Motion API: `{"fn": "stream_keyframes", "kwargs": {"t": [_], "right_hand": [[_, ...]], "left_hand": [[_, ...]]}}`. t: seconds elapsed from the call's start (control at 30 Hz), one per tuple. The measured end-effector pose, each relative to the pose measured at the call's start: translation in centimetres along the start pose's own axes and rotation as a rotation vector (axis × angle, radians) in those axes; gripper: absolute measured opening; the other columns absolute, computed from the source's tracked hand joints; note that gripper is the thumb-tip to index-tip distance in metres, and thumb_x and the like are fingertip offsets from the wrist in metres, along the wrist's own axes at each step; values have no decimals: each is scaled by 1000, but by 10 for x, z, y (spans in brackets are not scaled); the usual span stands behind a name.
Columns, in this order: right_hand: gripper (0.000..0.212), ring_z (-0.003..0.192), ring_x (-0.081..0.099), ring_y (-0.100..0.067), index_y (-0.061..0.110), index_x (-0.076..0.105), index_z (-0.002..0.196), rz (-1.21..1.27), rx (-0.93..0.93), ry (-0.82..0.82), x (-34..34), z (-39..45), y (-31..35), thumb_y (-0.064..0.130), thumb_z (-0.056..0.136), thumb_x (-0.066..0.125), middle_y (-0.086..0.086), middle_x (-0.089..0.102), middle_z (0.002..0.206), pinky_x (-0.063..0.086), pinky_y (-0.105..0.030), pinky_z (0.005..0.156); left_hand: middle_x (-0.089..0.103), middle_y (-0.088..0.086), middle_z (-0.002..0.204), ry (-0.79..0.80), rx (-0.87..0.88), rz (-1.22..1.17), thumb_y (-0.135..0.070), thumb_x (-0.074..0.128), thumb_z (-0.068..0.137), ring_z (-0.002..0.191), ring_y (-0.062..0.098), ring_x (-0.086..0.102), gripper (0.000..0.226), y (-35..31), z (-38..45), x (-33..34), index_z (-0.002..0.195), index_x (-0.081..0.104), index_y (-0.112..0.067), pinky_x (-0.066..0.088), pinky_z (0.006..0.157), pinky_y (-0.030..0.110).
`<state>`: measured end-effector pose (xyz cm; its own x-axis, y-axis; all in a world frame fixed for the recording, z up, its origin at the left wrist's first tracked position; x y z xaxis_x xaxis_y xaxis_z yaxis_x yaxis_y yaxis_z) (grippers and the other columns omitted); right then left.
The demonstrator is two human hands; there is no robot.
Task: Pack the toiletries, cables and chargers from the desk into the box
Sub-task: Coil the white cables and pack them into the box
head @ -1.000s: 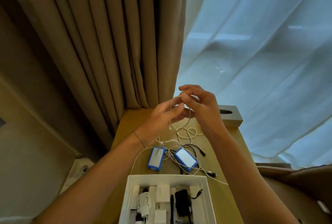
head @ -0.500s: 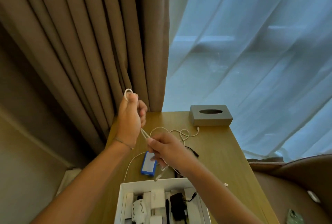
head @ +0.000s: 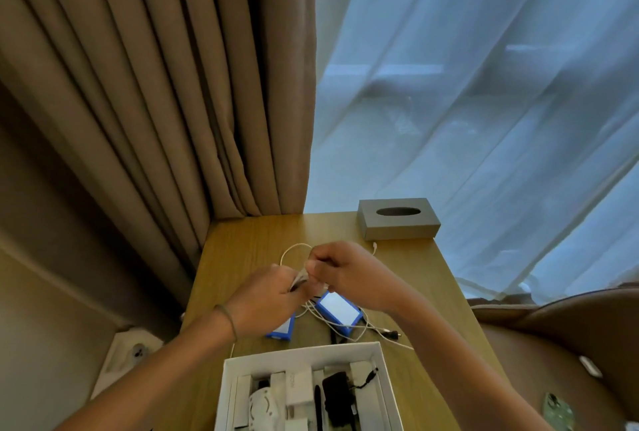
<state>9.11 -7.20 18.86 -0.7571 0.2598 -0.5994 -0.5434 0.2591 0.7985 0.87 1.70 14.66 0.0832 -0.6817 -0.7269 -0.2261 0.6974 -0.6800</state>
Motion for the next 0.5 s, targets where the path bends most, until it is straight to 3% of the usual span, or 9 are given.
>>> {"fn": "stream_keyframes", "kwargs": {"t": [0.07, 0.2, 0.27, 0.33, 0.43, 0.5], "right_hand": [[30, 59, 49, -8, 25, 61, 74, -13, -22, -56, -2, 2, 3, 28, 102, 52, -2, 59, 69, 43, -27, 60], [22, 56, 52, -2, 29, 58, 80, 64, -71, -213, -3, 1, 8, 35, 101, 53, 9, 59, 63, 49, -27, 60], [8, 52, 51, -2, 30, 54, 94, 74, -100, -328, -7, -1, 8, 35, 100, 56, 16, 58, 60, 45, -19, 54], [12, 50, 49, -2, 32, 47, 105, 110, -109, -404, -11, -2, 5, 33, 100, 58, 20, 57, 59, 43, -16, 52], [9, 52, 51, -1, 32, 48, 98, 124, -127, -420, -6, -3, 9, 36, 100, 56, 20, 59, 63, 43, -14, 52], [11, 55, 56, 2, 33, 49, 92, 201, -113, -467, 3, -2, 10, 36, 101, 55, 16, 66, 72, 43, -11, 50]], "left_hand": [[46, 0, 53, -53, 4, -198, -70, 39, 87, 51, 20, 40, 61, -2, -2, -1, 64, 55, -16, 35, 50, 39], [50, -4, 50, -210, 20, -427, -55, 41, 91, 46, 8, 41, 50, -7, -4, -5, 64, 58, -17, 35, 46, 21], [46, -3, 52, -286, 15, -462, -54, 41, 90, 48, 9, 40, 49, -6, -6, -7, 67, 55, -14, 35, 47, 21], [46, 1, 57, -301, 20, -479, -56, 40, 90, 52, 12, 42, 48, -5, -9, -5, 72, 55, -14, 37, 51, 26], [53, 0, 60, -434, 39, -557, -53, 37, 96, 56, 10, 48, 43, -6, -13, -9, 75, 59, -21, 43, 54, 23], [70, -2, 78, -568, 26, -670, -46, 35, 101, 69, 9, 61, 39, -6, -13, -16, 89, 69, -33, 52, 62, 21]]}}
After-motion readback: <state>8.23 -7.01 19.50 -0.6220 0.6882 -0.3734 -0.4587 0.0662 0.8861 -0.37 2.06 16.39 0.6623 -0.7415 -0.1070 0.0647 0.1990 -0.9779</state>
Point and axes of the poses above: each hand's wrist, its own z-axis towards the middle knuckle, its own x-axis out of the palm, y = z × x, the point moved 7 cm from there along z, towards the middle knuckle
